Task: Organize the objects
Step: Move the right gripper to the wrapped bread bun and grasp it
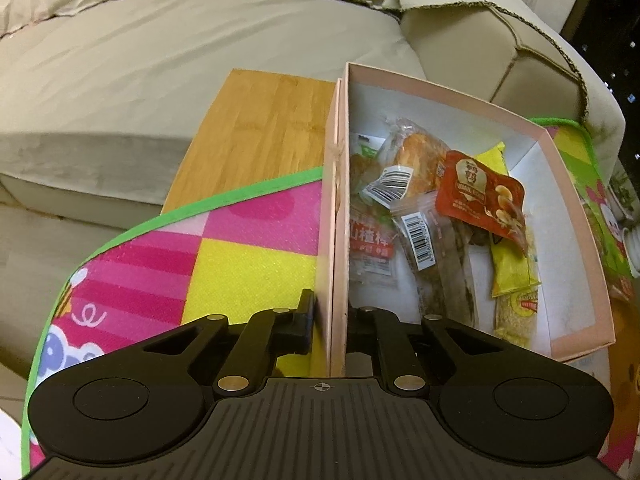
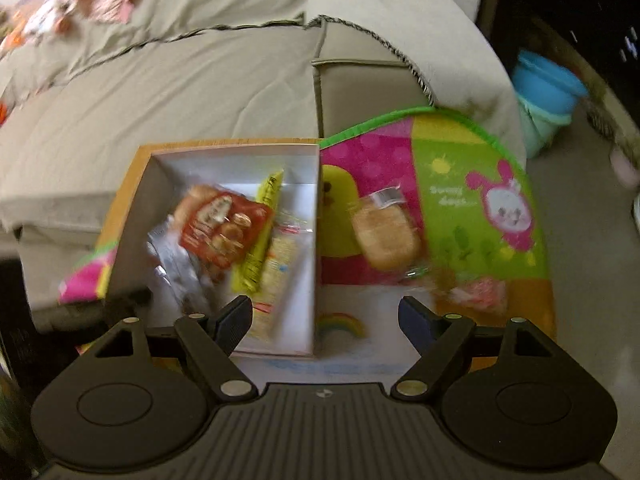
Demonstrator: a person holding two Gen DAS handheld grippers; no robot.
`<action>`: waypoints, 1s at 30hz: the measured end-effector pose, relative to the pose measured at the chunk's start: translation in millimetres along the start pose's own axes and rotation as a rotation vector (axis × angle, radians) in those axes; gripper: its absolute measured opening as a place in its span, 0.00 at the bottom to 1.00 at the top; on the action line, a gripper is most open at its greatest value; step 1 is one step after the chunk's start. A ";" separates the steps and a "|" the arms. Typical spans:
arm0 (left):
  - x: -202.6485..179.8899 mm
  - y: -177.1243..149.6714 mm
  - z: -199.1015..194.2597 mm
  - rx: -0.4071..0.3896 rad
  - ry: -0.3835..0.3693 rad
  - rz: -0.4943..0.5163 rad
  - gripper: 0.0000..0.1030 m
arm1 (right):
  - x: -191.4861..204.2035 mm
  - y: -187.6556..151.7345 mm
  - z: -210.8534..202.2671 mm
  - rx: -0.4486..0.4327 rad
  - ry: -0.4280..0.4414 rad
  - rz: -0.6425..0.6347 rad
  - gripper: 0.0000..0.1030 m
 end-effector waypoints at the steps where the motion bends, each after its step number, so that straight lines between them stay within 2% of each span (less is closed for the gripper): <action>1: -0.8 -0.2 -0.1 -0.005 0.004 0.001 0.12 | -5.2 -2.4 -1.7 -0.011 -0.016 -0.041 0.78; 4: -1.8 -0.3 -0.2 -0.015 0.018 -0.013 0.11 | -23.0 -8.6 -1.5 -0.034 -0.035 -0.146 0.83; 9: -3.7 -0.3 0.0 -0.032 0.044 -0.025 0.11 | -54.4 -16.5 20.5 -0.023 -0.068 -0.279 0.83; 14: -2.9 -2.3 -1.5 -0.044 0.054 -0.048 0.11 | -75.8 -6.7 47.1 0.002 -0.023 -0.225 0.83; 18: -3.7 -0.7 -0.9 -0.044 0.062 -0.053 0.11 | -71.3 7.3 73.4 0.009 0.020 -0.214 0.83; 24: -5.0 2.5 0.3 -0.037 0.075 -0.070 0.11 | -72.5 37.9 103.5 0.025 0.110 -0.080 0.83; 30: -7.9 2.4 -0.3 -0.036 0.084 -0.029 0.11 | -61.0 50.7 132.9 0.073 0.125 -0.097 0.81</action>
Point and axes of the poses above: each gripper's, at about its wrist camera, not at the fingertips, and z roughly the way its jaws point, x to its left, y to its top, the point moved 5 cm from there along z, roughly the way its jaws point
